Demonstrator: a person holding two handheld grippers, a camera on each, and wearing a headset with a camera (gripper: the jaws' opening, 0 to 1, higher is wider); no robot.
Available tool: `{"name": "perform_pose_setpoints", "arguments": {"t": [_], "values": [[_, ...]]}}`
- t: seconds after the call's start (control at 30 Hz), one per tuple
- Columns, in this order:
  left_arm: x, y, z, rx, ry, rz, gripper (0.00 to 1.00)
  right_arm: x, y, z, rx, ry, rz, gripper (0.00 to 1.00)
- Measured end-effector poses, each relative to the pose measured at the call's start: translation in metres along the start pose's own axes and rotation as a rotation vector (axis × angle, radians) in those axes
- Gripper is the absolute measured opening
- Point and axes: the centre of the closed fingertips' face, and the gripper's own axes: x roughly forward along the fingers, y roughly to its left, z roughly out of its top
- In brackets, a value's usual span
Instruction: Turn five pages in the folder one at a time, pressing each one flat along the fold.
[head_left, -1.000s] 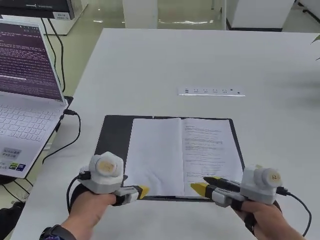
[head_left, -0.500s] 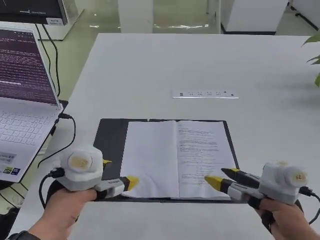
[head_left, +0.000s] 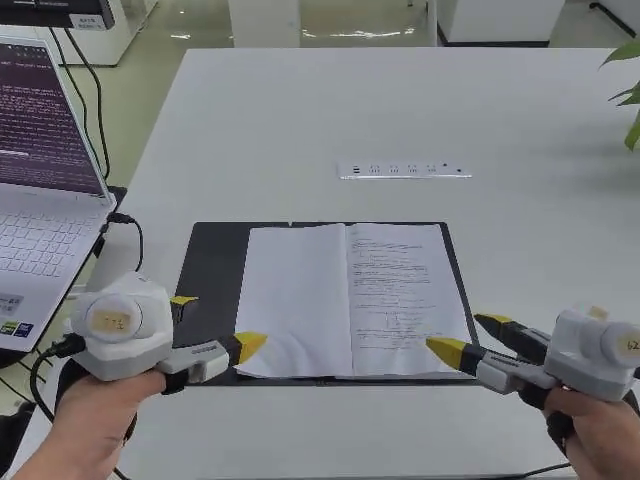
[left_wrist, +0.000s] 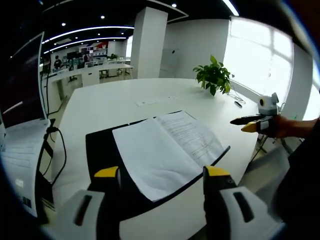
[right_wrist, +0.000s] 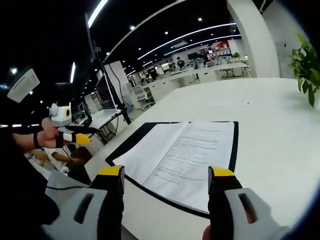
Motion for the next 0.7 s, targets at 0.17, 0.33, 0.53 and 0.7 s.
{"name": "perform_pose_setpoints", "arguments": {"t": [0.17,0.33,0.53,0.7], "values": [[-0.004,-0.006,-0.004,-0.013,-0.012,0.000,0.68,-0.011,0.000,0.003,0.002,-0.026,-0.018,0.71],[-0.005,-0.008,-0.001,0.002,-0.017,0.003,0.70,-0.015,0.003,-0.002,0.002,-0.018,-0.010,0.75],[-0.002,-0.009,-0.002,-0.007,-0.009,0.008,0.69,-0.022,0.001,-0.007,0.031,-0.036,-0.011,0.76],[0.001,-0.014,-0.006,-0.012,0.002,0.005,0.69,-0.027,0.000,-0.014,0.038,-0.021,-0.010,0.77]]}}
